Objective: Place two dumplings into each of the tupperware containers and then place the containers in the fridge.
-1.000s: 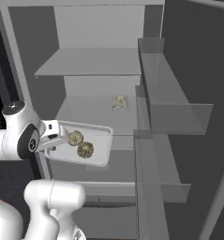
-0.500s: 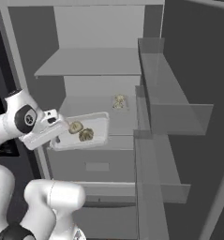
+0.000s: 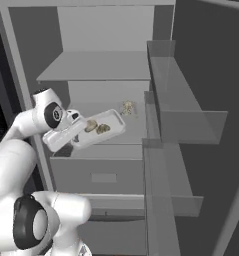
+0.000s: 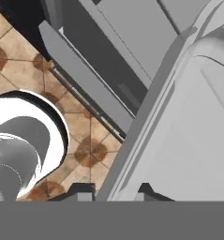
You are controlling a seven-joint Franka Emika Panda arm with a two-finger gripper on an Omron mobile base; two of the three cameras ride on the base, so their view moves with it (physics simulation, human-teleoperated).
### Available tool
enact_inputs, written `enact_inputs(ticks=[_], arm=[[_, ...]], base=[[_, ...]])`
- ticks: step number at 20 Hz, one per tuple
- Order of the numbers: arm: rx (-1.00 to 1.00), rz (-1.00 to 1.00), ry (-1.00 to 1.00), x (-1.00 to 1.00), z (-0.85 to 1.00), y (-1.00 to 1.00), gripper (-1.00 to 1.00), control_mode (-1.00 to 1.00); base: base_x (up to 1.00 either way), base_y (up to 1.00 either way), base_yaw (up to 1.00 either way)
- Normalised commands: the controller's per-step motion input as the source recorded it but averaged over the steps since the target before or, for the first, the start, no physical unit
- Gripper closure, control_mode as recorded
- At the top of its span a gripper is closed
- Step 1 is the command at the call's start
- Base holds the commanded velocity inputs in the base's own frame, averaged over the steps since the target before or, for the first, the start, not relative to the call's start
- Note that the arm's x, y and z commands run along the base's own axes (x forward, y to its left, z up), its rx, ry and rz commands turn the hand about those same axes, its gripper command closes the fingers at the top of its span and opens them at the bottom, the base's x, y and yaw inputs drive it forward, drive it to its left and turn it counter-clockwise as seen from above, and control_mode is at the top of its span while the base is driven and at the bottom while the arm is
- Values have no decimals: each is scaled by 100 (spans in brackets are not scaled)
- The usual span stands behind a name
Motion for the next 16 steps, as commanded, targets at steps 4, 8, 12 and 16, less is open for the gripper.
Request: enact_inputs(ticks=[4, 8, 12, 16], arm=[[-6, 40, 1, 4, 0, 20, 100, -100], [0, 46, -4, 0, -10, 9, 100, -100], [3, 56, -6, 0, -33, -13, 100, -100], [0, 54, 11, 7, -5, 0, 100, -100]], base=[[0, 0, 0], [0, 0, 0], [0, 0, 0], [0, 0, 0]])
